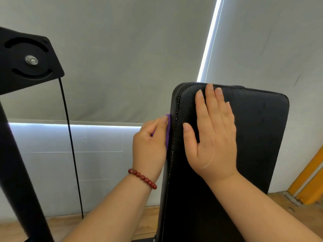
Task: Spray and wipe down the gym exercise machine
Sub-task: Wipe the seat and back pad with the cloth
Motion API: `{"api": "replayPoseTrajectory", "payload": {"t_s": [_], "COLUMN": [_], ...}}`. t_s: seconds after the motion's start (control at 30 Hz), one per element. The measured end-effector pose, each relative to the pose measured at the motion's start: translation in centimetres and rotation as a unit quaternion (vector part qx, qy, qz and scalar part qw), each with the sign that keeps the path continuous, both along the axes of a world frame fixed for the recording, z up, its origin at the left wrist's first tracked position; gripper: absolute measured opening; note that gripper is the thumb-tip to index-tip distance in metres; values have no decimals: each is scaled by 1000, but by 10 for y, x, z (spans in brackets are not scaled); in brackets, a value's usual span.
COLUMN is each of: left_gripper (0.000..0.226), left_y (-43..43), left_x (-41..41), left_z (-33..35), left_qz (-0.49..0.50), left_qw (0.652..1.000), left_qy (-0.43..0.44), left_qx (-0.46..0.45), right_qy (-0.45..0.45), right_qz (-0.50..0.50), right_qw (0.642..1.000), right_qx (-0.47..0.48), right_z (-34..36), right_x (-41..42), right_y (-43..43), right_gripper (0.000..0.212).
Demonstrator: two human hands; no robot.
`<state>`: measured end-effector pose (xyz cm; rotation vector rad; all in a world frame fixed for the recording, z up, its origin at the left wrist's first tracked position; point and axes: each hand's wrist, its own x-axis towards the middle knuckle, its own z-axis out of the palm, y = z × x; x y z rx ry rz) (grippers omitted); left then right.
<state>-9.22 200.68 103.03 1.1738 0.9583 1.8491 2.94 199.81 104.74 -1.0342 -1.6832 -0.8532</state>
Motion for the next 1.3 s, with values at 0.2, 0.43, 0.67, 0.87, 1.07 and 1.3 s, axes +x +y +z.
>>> {"api": "replayPoseTrajectory", "payload": {"t_s": [0.2,0.43,0.67,0.87,1.07,1.3], "left_gripper": [17,21,21,20,22,16], "left_y": [-18,-16,-32,-20,-26,-18], "left_x": [9,5,10,6,6,4], "left_z": [7,21,-2,19,-19,5], "left_qz": [61,45,73,72,87,39], "left_qw": [994,998,994,994,988,999], "left_qy": [49,8,62,51,106,21], "left_qx": [72,49,61,65,74,32], "right_qy": [-1,1,6,7,9,14], "right_qz": [1,0,-7,-17,-31,-39], "right_qw": [1000,1000,1000,1000,999,999], "right_qx": [-4,-3,-5,-5,-40,-33], "right_z": [-5,-8,-10,-11,-41,-45], "right_x": [1,1,-1,-3,-7,-10], "right_y": [-1,-2,-2,-4,-18,-18], "right_gripper": [56,56,55,56,57,57]}}
